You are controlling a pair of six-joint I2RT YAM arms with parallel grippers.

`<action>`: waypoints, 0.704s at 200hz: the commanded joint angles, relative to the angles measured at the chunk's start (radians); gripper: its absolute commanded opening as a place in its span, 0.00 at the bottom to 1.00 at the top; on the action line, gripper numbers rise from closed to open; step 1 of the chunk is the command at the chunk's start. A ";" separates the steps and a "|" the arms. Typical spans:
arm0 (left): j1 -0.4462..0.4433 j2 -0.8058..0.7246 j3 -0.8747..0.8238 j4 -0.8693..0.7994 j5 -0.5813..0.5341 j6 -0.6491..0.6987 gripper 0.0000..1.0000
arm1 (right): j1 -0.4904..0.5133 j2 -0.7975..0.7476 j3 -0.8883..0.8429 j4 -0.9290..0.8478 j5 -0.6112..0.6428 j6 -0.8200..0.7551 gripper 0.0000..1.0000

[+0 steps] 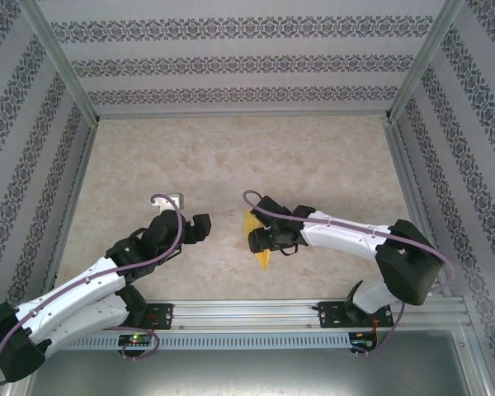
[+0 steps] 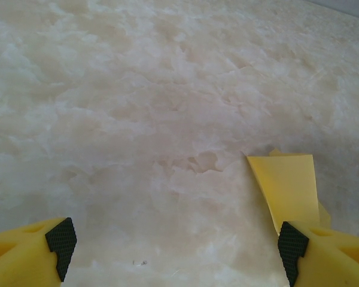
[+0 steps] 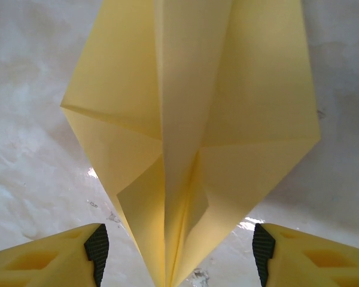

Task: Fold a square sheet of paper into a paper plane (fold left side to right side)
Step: Pick up the paper plane at the center of the table.

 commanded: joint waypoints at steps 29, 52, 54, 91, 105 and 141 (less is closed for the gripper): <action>0.008 0.000 0.005 0.022 -0.016 0.016 0.90 | 0.034 0.064 0.043 0.028 -0.019 0.004 0.62; 0.008 0.000 0.004 0.021 -0.016 0.013 0.90 | 0.037 0.090 0.053 0.022 -0.011 0.004 0.56; 0.008 0.000 0.004 0.020 -0.016 0.013 0.90 | 0.037 0.092 0.054 0.021 -0.008 0.003 0.55; 0.008 -0.001 0.005 0.017 -0.015 0.013 0.90 | 0.038 0.100 0.063 -0.002 0.026 0.003 0.46; 0.008 -0.001 0.005 0.017 -0.013 0.013 0.90 | 0.039 0.100 0.062 -0.014 0.038 0.002 0.44; 0.009 0.001 0.001 0.023 -0.011 0.010 0.90 | 0.038 0.109 0.054 -0.015 0.042 0.001 0.36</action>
